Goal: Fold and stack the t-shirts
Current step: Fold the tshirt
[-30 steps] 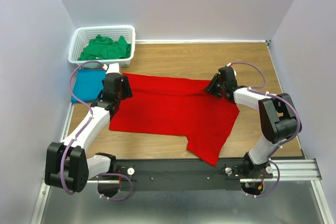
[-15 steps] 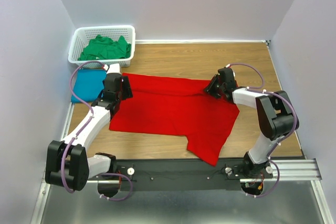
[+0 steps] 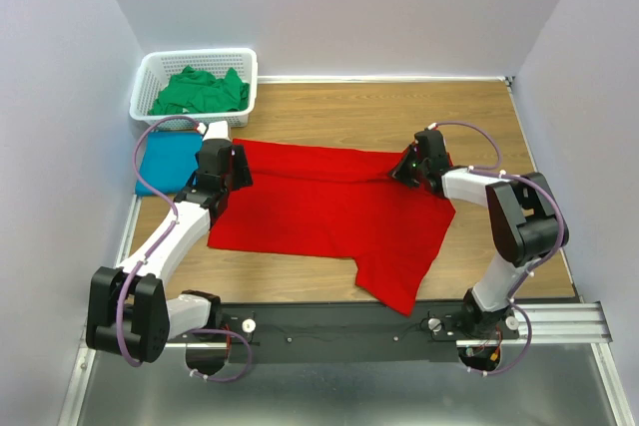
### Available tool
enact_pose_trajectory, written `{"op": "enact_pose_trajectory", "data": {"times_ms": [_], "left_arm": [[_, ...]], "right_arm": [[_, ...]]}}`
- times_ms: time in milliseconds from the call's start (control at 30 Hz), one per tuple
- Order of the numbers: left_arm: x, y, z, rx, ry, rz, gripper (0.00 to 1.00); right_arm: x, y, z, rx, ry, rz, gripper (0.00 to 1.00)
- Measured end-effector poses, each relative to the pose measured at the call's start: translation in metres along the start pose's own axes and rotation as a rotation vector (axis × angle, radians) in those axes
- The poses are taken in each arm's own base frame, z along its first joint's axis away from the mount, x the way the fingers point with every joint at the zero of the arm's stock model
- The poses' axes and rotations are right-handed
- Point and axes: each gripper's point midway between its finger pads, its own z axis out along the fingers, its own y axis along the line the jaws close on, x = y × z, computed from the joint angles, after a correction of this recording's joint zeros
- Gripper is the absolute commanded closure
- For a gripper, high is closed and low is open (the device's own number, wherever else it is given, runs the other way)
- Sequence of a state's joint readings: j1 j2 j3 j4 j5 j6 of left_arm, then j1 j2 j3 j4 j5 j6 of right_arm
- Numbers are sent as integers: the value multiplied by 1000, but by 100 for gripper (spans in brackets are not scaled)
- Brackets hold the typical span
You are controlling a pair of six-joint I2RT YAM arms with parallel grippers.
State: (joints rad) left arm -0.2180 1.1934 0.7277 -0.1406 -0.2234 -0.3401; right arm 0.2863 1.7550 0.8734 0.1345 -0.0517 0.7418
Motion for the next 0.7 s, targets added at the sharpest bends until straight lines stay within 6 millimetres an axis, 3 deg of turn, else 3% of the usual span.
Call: {"op": "enact_pose_trajectory", "data": {"times_ms": [300,633,700], "left_arm": [[1,0,0,-1,4,1,31],[1,0,0,-1,5,1,31],[2,1,0,-2,7,2,31]], "right_arm": [[-2,11,-25,-33,12,-11,92],[37,-7,-52,4,155,4,91],[44,-8,-55,3,188,10,82]]}}
